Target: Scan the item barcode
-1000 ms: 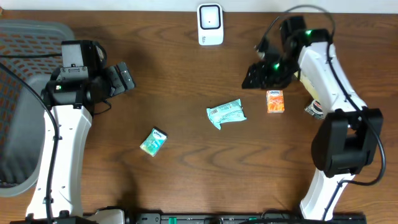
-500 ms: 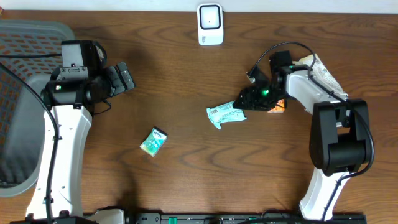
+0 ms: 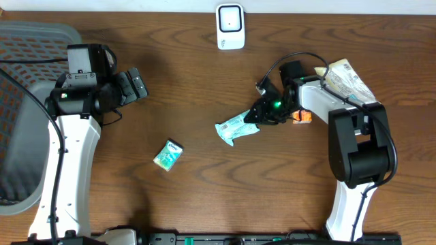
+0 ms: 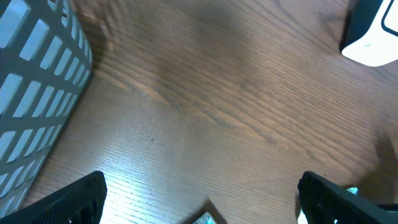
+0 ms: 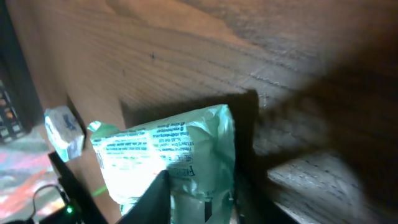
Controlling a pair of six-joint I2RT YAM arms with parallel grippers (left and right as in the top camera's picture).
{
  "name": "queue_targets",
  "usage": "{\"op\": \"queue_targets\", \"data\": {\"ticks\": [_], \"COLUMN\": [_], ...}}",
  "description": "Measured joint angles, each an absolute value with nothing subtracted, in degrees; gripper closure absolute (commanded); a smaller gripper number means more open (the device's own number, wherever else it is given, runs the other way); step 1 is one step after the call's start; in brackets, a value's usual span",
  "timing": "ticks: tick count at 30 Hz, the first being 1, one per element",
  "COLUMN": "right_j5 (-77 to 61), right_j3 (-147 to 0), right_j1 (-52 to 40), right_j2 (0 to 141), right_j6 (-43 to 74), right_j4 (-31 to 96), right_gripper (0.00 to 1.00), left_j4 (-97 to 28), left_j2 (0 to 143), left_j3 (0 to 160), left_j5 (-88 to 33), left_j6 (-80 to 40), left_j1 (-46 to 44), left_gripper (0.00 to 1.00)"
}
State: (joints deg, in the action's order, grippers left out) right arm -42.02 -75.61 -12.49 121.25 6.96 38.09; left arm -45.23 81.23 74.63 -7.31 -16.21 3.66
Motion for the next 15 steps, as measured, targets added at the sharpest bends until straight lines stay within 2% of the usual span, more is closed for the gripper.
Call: {"op": "queue_targets", "data": {"ticks": [2,4,15], "right_j5": [-42.4,-42.6,-46.8], "right_j3": [-75.6,-75.6,-75.6], "right_j1": [-12.5,-12.5,-12.8], "right_j2": [121.4,121.4,121.9], "right_j6": [6.4,6.0,3.2], "right_j4": [38.0,37.9,36.7], "right_gripper": [0.84,0.98,0.99], "left_j4": [-45.2,-45.2,-45.2], "left_j2": [81.2,81.2,81.2], "left_j3": [74.6,74.6,74.6], "left_j5": [-7.3,-7.3,-7.3], "left_j6": [-16.2,-16.2,-16.2], "left_j1": [3.7,3.7,3.7], "left_gripper": [0.02,0.02,0.02]}}
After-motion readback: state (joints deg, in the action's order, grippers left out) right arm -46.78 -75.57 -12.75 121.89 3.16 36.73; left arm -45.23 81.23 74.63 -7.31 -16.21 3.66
